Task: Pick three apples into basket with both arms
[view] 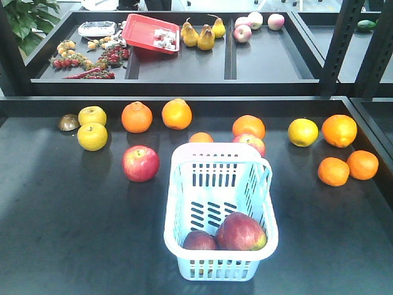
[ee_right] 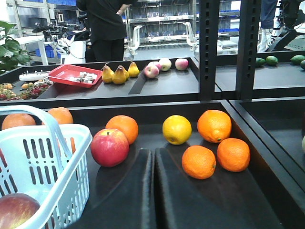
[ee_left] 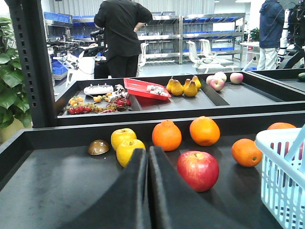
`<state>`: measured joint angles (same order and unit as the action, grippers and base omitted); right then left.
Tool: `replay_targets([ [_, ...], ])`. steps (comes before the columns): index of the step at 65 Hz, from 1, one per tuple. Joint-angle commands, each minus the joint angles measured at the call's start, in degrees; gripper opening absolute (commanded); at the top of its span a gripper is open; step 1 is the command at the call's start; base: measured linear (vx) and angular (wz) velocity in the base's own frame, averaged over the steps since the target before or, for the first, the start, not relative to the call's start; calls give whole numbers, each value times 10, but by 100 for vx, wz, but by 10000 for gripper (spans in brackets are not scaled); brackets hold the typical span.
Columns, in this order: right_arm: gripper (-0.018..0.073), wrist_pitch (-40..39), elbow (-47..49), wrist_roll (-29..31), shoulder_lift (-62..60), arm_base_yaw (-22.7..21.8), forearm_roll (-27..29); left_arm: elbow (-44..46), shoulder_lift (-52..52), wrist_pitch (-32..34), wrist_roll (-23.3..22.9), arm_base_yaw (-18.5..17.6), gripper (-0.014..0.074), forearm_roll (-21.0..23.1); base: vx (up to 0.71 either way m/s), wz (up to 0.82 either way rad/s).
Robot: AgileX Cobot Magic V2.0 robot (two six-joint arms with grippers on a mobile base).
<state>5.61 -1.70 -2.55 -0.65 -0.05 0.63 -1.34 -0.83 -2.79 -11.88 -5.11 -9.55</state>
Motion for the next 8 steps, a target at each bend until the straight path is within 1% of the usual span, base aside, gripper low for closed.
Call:
replay_targets([
  [1,-3,-48,-8,-1,-6,-2,-6,-11,-12,41,-4,0,-7,1,0,0],
  [8,-3,-48,-8,-1,-6,-2,-6,-11,-12,41,-4,0,-7,1,0,0],
])
